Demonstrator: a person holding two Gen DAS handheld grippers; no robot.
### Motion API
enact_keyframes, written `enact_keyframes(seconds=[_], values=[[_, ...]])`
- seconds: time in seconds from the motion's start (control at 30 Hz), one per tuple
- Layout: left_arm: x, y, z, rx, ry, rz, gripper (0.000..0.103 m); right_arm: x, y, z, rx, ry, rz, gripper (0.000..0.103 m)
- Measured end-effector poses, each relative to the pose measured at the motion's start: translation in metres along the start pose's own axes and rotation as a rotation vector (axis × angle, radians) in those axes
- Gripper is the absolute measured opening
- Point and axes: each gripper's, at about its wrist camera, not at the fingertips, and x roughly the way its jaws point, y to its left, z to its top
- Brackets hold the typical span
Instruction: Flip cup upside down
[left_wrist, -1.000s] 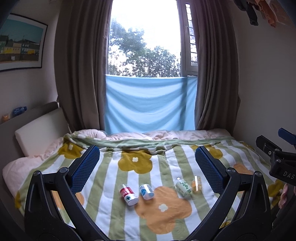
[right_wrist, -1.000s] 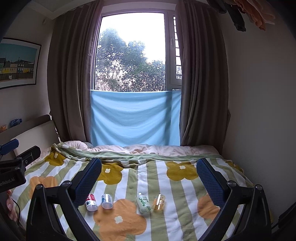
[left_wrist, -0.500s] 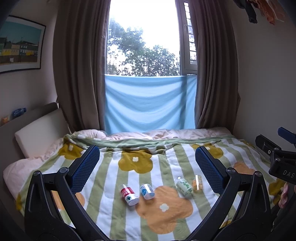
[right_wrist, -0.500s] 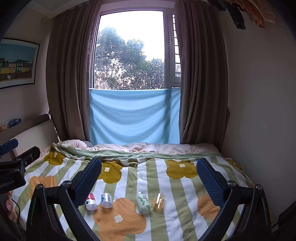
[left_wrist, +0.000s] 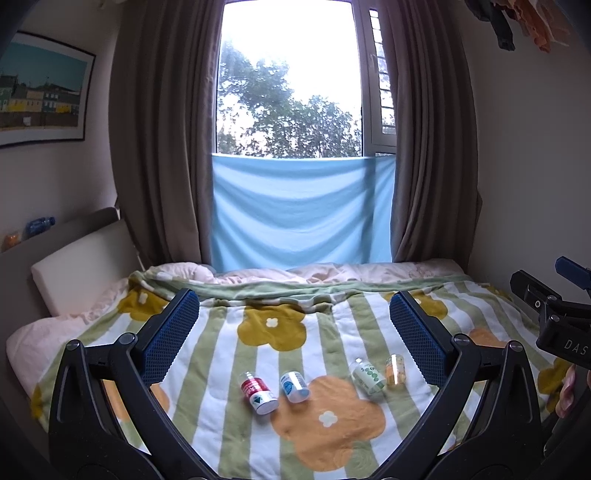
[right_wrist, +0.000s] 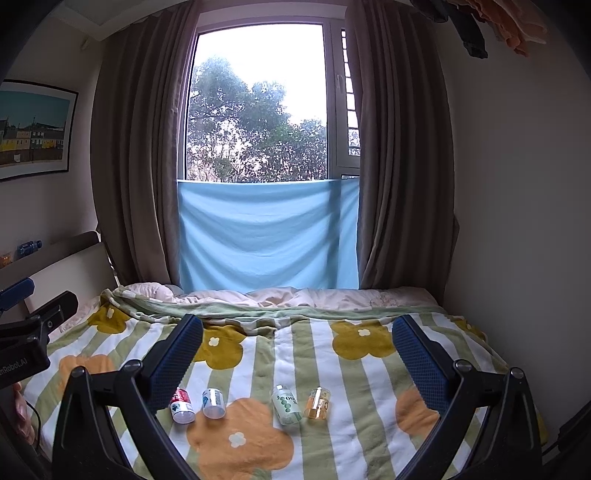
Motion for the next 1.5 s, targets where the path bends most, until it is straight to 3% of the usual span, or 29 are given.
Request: enact_keyframes(seconds=[0.47,0.63,0.77,1.07,1.23,1.5], values=[[0.019,-0.018,-0.005,0.028,0.054,-0.004,0.103,0.011,-0.009,-0.007,0.012,0.025,0.004,0.102],[0.041,-0.022,-0.011,0.032,0.136,-0.001,0.103,0.028,-0.016,-0.012,0.021,0.068,0.010,0.102],[0.066,-0.023,-0.024,0.026,0.241,0.008,0.103,0.057,-0.022,-0.019,0.032,0.154,0.025,0.102],[0.143,-0.016,-0.070,0.009,0.515,0.029,0.103,0.166,-0.028,-0.059,-0.020,0.421,0.083,0.102],[0.195,-0.015,-0.115,0.005,0.672,0.032,0.103,0.245,-0.024,-0.095,-0.071,0.573,0.137,0.102],[0.255,-0.005,-0.198,-0.057,0.840,0.031,0.103,0.368,0.002,-0.170,-0.167,0.781,0.207,0.102]])
